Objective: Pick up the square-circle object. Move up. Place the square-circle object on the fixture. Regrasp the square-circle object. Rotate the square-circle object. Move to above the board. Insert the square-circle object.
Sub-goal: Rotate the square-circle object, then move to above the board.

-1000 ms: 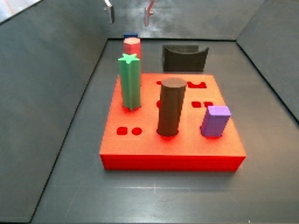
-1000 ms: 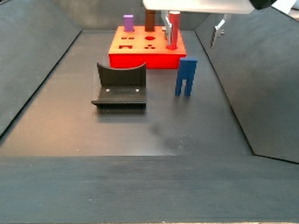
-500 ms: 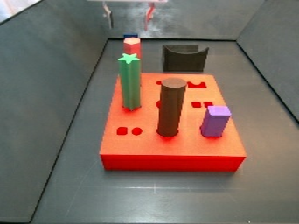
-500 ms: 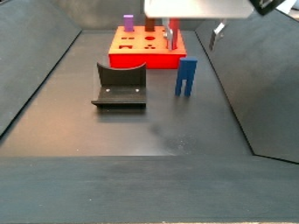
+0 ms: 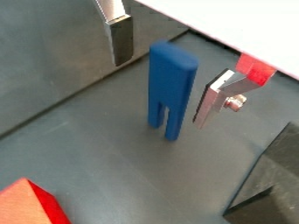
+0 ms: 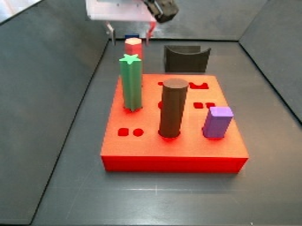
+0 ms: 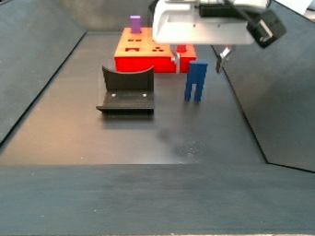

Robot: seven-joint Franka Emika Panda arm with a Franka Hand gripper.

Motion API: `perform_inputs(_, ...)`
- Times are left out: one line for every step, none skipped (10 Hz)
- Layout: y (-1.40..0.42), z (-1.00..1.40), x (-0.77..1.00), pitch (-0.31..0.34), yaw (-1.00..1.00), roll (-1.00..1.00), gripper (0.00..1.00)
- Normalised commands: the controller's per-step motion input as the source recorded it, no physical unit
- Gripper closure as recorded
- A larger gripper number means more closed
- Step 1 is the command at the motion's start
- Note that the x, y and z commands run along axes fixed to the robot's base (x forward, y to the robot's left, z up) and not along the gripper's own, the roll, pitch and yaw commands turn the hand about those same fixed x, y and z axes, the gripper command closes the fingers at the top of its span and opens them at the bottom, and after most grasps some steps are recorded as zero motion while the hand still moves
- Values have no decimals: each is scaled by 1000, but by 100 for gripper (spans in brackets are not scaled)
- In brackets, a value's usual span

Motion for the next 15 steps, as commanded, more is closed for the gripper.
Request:
perform_inputs(0, -304, 44, -31, 18, -129, 0)
perform_inputs(0, 0, 0, -33, 21, -142, 100)
perform_inputs(88, 1000, -12, -106, -330, 84, 100)
perform_inputs(88, 1000, -15, -98, -321, 84, 100)
perform_inputs(84, 1000, -24, -62, -249, 88, 100)
perform_inputs(76, 1000, -22, -9, -146, 97, 100)
perform_inputs(74, 1000, -20, 31, -89, 105, 100)
perform_inputs(70, 1000, -21, 52, -55, 115, 100)
perform_inputs(67, 1000, -22, 55, -36, 124, 100)
perform_inputs(62, 1000, -23, 61, -16, 123, 100)
perform_inputs(57, 1000, -22, 66, -3, 122, 100)
perform_inputs(51, 1000, -20, 70, 15, 118, 100)
perform_inputs(49, 1000, -17, 71, 21, 118, 100)
perform_inputs(44, 1000, -17, 74, 29, 120, 100)
perform_inputs(42, 1000, -15, 75, 30, 119, 100)
